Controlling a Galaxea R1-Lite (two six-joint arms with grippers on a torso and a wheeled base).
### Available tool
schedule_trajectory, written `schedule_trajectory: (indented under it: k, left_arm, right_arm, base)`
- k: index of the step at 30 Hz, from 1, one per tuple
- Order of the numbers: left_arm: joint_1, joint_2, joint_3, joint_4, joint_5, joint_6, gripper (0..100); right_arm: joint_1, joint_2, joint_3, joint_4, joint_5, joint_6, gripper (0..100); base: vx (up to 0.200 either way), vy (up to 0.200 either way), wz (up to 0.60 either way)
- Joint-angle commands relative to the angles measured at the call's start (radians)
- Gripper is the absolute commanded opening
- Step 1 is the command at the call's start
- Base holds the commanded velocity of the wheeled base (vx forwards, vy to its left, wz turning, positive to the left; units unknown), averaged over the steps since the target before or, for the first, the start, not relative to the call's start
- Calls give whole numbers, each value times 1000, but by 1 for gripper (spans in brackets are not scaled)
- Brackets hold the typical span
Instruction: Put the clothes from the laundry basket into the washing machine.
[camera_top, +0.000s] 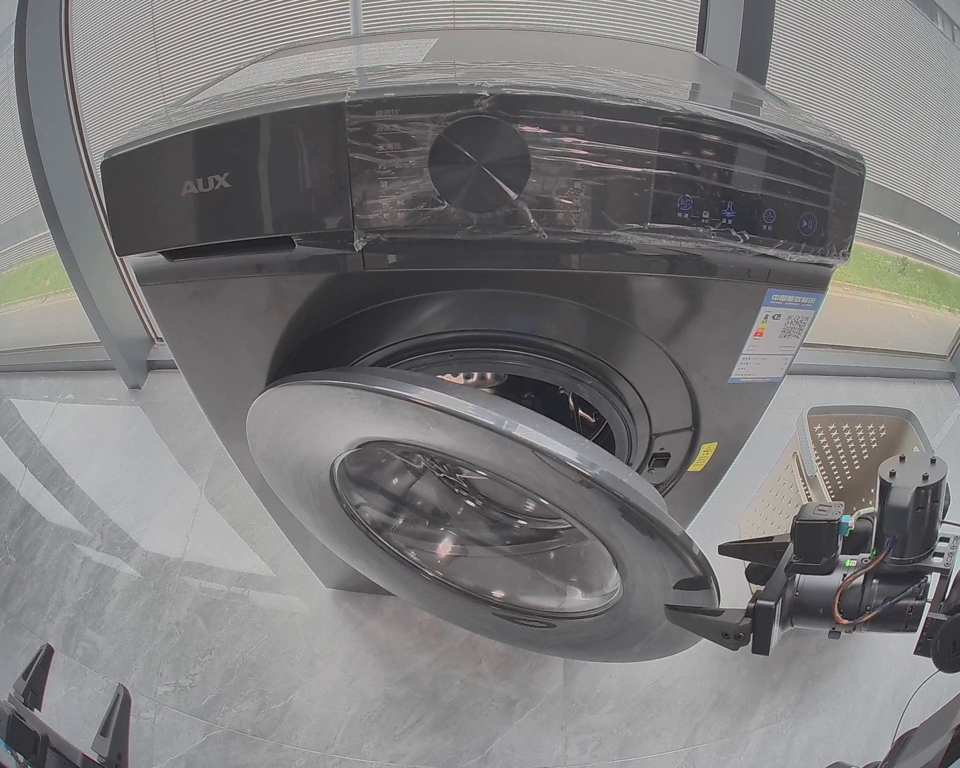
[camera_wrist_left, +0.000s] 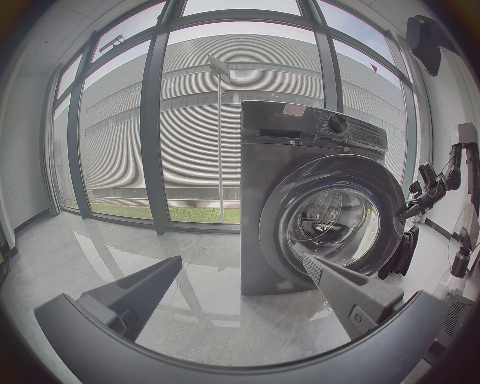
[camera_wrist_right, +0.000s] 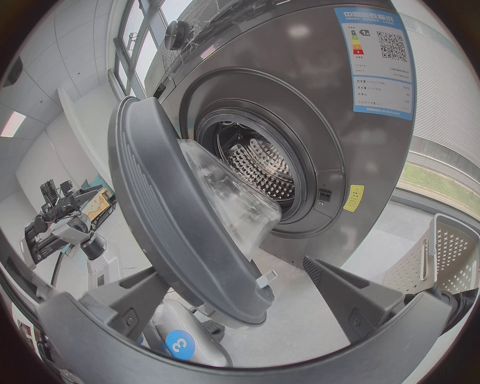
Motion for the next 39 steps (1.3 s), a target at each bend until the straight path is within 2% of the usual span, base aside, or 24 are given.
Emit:
schedule_trajectory:
  k: [1,8,17,23,31,33,35,39]
  left_arm:
    - [0,-18,18,0,-1,-2,100]
    - [0,-18,18,0,-1,-2,100]
    - [-2,-18,18,0,-1,-1,100]
    - [-2,-18,18,0,-1,-1,100]
    - [-2,-18,18,0,-1,-1,100]
    - [-2,-18,18,0,-1,-1,100]
    - [-2,-18,18,0,-1,-1,100]
    - [-2,-18,18,0,-1,-1,100]
  right_arm:
    - [2,29,-17,0,-1,0,100]
    - [2,29,-16,0,1,0,100]
    - [5,43,-17,0,1,0,100]
    - [14,33,17,1,1,-2,100]
    - [17,-14,82,1,6,-8,100]
    - [23,-28,102,1,6,-10,100]
    - [60,-65,141,1,6,-6,100]
    - [88,-96,148,1,3,0,100]
  base:
    - [0,200,0]
    - [0,200,0]
    - [0,0,0]
    - [0,0,0]
    - [-150,0,0]
    - [0,0,0]
    - [0,0,0]
    - [0,0,0]
